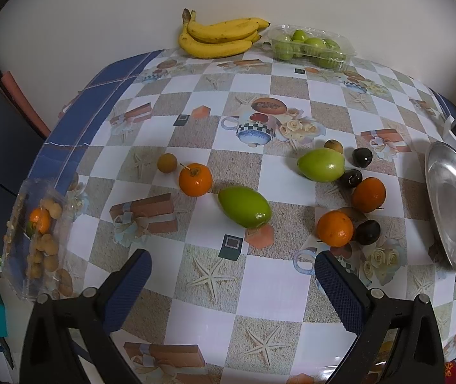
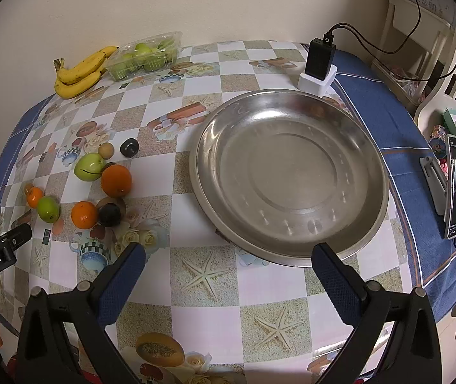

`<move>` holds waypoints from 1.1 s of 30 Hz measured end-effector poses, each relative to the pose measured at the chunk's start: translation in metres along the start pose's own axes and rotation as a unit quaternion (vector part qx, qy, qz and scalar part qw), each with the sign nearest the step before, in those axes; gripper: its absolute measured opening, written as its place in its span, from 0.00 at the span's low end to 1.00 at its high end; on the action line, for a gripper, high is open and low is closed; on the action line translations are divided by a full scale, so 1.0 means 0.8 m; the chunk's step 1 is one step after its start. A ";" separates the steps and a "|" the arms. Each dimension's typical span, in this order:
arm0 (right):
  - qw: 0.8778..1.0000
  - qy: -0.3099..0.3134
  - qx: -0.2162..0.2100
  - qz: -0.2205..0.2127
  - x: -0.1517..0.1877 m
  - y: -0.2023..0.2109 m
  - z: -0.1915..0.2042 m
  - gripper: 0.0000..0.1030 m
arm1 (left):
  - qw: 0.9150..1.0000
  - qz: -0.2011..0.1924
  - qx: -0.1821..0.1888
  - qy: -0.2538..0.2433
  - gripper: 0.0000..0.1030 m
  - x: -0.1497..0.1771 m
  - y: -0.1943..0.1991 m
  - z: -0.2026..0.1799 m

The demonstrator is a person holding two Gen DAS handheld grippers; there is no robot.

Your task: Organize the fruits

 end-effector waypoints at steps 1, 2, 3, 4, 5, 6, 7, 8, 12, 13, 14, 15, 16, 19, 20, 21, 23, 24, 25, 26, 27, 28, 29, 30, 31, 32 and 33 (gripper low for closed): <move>1.000 0.000 0.000 0.000 0.000 0.000 0.000 1.00 | 1.000 0.000 0.000 0.000 1.00 0.000 0.000 0.000; 1.000 0.000 0.000 0.000 0.000 0.000 0.000 1.00 | 1.000 0.000 0.000 0.001 1.00 0.000 0.000 0.000; 1.000 0.000 0.000 0.000 0.000 0.000 0.000 1.00 | 1.000 0.000 0.000 0.001 1.00 0.001 -0.001 0.000; 1.000 0.000 0.000 0.000 0.000 0.000 0.000 1.00 | 1.000 0.000 0.001 0.002 1.00 0.001 -0.001 0.001; 1.000 0.000 0.000 0.000 0.000 0.000 0.000 1.00 | 1.000 0.000 0.001 0.002 1.00 0.001 -0.001 0.001; 1.000 0.000 0.000 0.000 0.000 0.000 0.000 1.00 | 1.000 0.001 0.001 0.002 1.00 0.001 -0.001 0.000; 1.000 0.000 0.000 0.001 0.000 0.000 0.000 1.00 | 1.000 0.002 0.001 0.002 1.00 0.001 -0.001 0.000; 1.000 0.000 0.000 0.002 0.001 -0.001 -0.001 1.00 | 1.000 0.002 0.001 0.003 1.00 0.001 -0.001 0.001; 1.000 0.000 -0.001 0.001 0.001 -0.002 -0.001 1.00 | 1.000 0.003 0.002 0.005 1.00 0.001 -0.001 0.002; 1.000 0.000 0.000 0.001 0.001 -0.002 -0.001 1.00 | 1.000 0.002 0.002 0.006 1.00 0.001 -0.001 0.002; 1.000 0.000 0.000 0.002 0.001 -0.002 -0.001 1.00 | 1.000 0.002 0.002 0.006 1.00 0.001 -0.001 0.002; 1.000 0.000 0.000 0.002 0.001 -0.003 -0.001 1.00 | 1.000 0.002 0.003 0.006 1.00 0.001 -0.001 0.002; 1.000 0.000 0.000 0.003 0.001 -0.003 0.000 1.00 | 1.000 0.002 0.003 0.006 1.00 0.001 -0.001 0.002; 1.000 -0.001 0.000 0.004 0.002 -0.002 0.001 1.00 | 1.000 0.002 0.004 0.006 1.00 0.001 -0.001 0.002; 1.000 0.000 -0.001 0.004 0.002 -0.002 0.001 1.00 | 1.000 0.001 0.005 0.007 1.00 0.001 0.000 0.002; 1.000 0.000 -0.001 0.005 0.002 -0.002 0.001 1.00 | 1.000 0.001 0.006 0.008 1.00 0.001 0.000 0.003; 1.000 0.001 -0.001 0.007 0.002 -0.003 0.001 1.00 | 1.000 0.002 0.007 0.008 1.00 0.001 0.000 0.003; 1.000 0.001 -0.001 0.009 0.002 -0.004 0.001 1.00 | 1.000 0.002 0.007 0.008 1.00 0.001 0.000 0.003; 1.000 0.002 -0.001 0.011 0.002 -0.005 0.002 1.00 | 1.000 0.001 0.008 0.008 1.00 0.001 0.001 0.003; 1.000 0.002 -0.001 0.012 0.002 -0.005 0.002 1.00 | 1.000 0.001 0.008 0.008 1.00 0.001 0.000 0.003; 1.000 0.003 0.000 0.012 0.002 -0.006 0.002 1.00 | 1.000 0.002 0.010 0.008 1.00 0.001 0.000 0.003; 1.000 0.004 0.000 0.013 0.002 -0.006 0.003 1.00 | 1.000 0.003 0.010 0.008 1.00 0.001 0.000 0.003; 1.000 0.006 0.001 0.013 0.001 -0.006 0.004 1.00 | 1.000 0.005 0.011 0.009 1.00 0.000 -0.001 0.003; 1.000 0.008 0.002 0.013 0.001 -0.006 0.005 1.00 | 1.000 0.007 0.012 0.010 1.00 0.000 -0.002 0.003; 1.000 0.010 0.002 0.012 0.001 -0.006 0.005 1.00 | 1.000 0.008 0.014 0.010 1.00 0.000 -0.003 0.002; 1.000 0.013 0.004 0.012 0.001 -0.006 0.007 1.00 | 1.000 0.009 0.017 0.010 1.00 0.000 -0.003 0.002; 1.000 0.015 0.005 0.011 0.001 -0.006 0.008 1.00 | 1.000 0.009 0.020 0.011 1.00 0.000 -0.003 0.002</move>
Point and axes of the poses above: each gripper's, at about its wrist camera, not at the fingertips, and y roughly against the way its jaws point, z to its left, x to its underside, the point moved 4 cm from there along -y, roughly the way its jaws point, and after that the axes turned 12 degrees about z, right-handed, at the moved point
